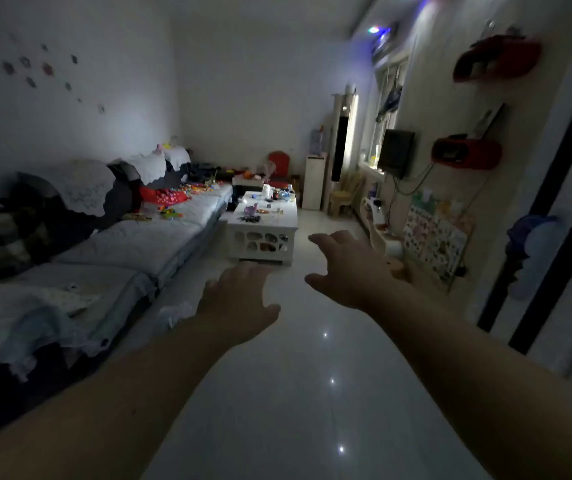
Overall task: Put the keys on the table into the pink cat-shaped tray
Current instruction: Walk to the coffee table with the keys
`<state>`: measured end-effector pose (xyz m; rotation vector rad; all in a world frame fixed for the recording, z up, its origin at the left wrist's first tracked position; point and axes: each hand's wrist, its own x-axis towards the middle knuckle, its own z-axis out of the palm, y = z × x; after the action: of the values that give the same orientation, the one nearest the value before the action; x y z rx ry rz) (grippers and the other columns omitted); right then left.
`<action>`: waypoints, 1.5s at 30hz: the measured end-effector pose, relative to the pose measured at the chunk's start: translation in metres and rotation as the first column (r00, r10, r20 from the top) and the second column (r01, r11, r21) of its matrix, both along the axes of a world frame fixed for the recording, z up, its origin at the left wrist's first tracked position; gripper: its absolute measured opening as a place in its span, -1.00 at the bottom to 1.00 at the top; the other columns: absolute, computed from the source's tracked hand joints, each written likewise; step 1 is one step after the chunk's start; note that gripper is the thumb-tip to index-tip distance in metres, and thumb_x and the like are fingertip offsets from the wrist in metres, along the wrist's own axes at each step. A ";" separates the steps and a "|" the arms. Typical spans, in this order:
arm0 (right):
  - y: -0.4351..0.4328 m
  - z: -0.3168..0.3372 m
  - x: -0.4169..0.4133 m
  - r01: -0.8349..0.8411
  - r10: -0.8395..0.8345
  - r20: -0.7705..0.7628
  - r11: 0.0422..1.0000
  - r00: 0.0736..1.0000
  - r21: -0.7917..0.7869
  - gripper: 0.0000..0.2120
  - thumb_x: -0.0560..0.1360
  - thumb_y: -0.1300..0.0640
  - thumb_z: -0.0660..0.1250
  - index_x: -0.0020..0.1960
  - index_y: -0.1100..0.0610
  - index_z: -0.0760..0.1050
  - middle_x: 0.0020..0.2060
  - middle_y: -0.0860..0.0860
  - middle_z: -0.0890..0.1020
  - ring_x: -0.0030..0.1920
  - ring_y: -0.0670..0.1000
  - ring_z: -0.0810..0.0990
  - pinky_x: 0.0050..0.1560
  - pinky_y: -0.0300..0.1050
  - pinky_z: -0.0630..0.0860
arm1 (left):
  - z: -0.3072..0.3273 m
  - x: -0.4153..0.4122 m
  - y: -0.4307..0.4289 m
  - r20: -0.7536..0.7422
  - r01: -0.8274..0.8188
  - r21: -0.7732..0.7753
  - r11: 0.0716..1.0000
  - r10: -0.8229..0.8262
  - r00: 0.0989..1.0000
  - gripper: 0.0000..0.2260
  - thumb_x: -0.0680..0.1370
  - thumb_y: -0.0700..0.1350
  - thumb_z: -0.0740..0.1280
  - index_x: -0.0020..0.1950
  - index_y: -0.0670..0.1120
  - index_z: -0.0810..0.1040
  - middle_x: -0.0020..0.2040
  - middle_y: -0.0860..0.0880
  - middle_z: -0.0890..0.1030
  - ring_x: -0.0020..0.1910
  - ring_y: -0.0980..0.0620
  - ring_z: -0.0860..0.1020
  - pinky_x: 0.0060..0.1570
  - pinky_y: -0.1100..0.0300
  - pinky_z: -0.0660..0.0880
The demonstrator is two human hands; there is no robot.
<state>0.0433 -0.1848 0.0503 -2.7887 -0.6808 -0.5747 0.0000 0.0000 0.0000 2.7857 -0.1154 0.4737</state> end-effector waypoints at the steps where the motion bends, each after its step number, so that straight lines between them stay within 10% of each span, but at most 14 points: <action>1: 0.005 -0.005 0.000 0.009 -0.009 -0.023 1.000 1.000 -0.008 -0.31 0.35 -0.16 0.38 0.38 -0.07 0.18 0.30 0.13 0.41 0.15 0.12 0.48 0.09 0.13 0.49 | -0.003 0.000 0.005 -0.018 -0.008 -0.009 1.000 0.008 1.000 -0.38 0.39 0.21 0.26 0.39 0.06 0.20 0.40 -0.07 0.29 0.33 -0.12 0.30 0.24 -0.13 0.31; 19: 0.038 -0.137 0.055 0.024 -0.048 -0.286 0.996 0.957 -0.084 -0.31 0.37 -0.16 0.36 0.40 -0.06 0.17 0.32 0.12 0.40 0.18 0.15 0.48 0.15 0.17 0.46 | -0.105 0.059 0.035 -0.250 0.052 0.043 0.998 -0.040 0.968 -0.38 0.41 0.19 0.25 0.41 0.03 0.18 0.44 -0.07 0.27 0.38 -0.12 0.25 0.30 -0.18 0.24; 45: -0.002 -0.174 0.416 -0.143 0.073 -0.410 0.979 0.909 -0.144 -0.33 0.40 -0.15 0.34 0.42 -0.05 0.15 0.38 0.12 0.35 0.28 0.17 0.41 0.24 0.18 0.36 | -0.143 0.404 0.001 -0.340 -0.086 0.029 0.996 0.090 0.936 -0.39 0.40 0.19 0.26 0.41 0.07 0.19 0.44 -0.04 0.27 0.37 -0.10 0.25 0.31 -0.12 0.25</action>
<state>0.4591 -0.1873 -0.1233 -2.8642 -0.8136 0.0918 0.4044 0.0009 -0.1431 2.8457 0.0853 0.0035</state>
